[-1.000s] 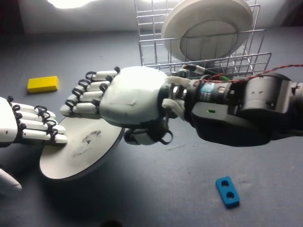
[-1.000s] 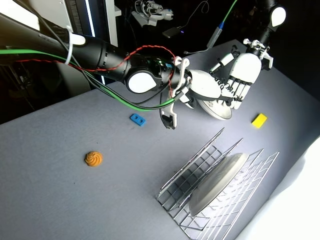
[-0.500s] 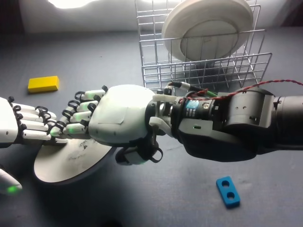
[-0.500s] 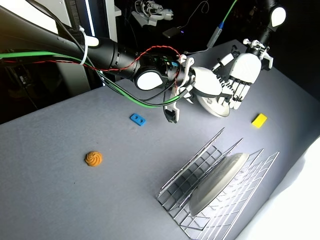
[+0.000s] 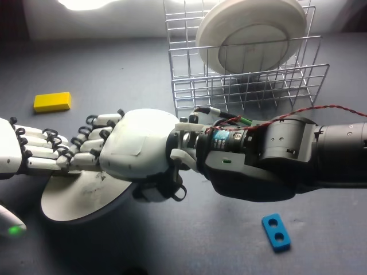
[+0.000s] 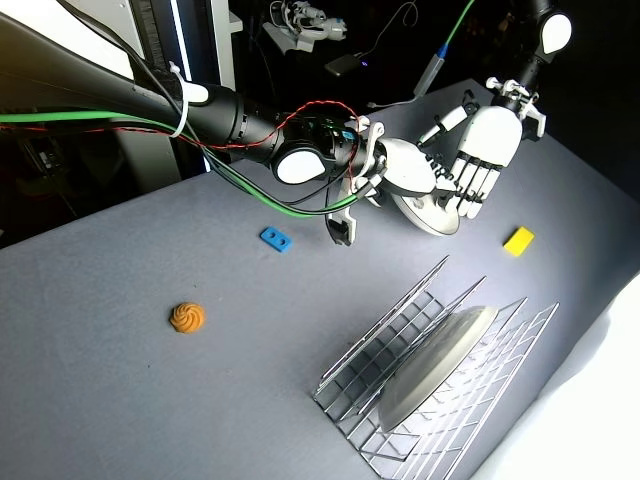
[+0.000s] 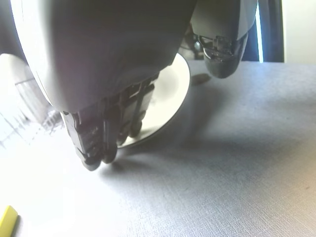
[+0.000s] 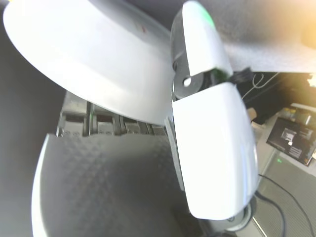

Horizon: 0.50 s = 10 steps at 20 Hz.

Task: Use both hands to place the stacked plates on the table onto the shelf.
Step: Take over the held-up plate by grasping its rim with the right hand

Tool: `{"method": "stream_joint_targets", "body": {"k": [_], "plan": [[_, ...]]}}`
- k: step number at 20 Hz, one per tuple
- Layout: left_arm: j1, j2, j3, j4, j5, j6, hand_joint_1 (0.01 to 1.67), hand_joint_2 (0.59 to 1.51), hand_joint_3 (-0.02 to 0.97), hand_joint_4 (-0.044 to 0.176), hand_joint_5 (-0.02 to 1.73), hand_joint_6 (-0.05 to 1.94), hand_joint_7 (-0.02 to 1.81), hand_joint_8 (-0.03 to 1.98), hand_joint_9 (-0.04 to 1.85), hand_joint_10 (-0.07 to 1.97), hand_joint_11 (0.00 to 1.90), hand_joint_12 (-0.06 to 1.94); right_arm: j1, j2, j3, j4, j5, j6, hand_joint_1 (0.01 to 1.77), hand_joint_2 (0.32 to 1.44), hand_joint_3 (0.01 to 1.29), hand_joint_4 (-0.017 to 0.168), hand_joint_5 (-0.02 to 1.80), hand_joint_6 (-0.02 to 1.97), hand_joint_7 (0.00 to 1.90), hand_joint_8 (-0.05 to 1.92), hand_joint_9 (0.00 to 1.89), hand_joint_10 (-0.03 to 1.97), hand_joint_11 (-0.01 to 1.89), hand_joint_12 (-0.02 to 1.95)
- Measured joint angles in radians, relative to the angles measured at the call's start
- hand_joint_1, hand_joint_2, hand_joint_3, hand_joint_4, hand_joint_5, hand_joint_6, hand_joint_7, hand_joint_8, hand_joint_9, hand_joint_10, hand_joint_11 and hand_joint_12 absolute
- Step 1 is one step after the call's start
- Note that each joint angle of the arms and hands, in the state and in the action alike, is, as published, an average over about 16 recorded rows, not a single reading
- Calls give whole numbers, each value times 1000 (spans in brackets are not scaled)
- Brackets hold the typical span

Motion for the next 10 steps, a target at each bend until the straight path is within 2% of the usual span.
{"method": "stream_joint_targets", "body": {"k": [5,10], "plan": [[0,0,0,1,0,0,13,1107,20,-8,-5,-13,-15,-25,28,25,14,9,-3,-16,15,2,13,0,1286,1045,18,1,271,39,330,22,308,49,38,1072],[0,0,0,2,0,0,13,1112,20,-8,-3,-12,-15,-25,28,25,13,9,-5,-23,22,4,24,0,1297,1041,18,-1,452,58,514,30,483,94,140,1213]]}}
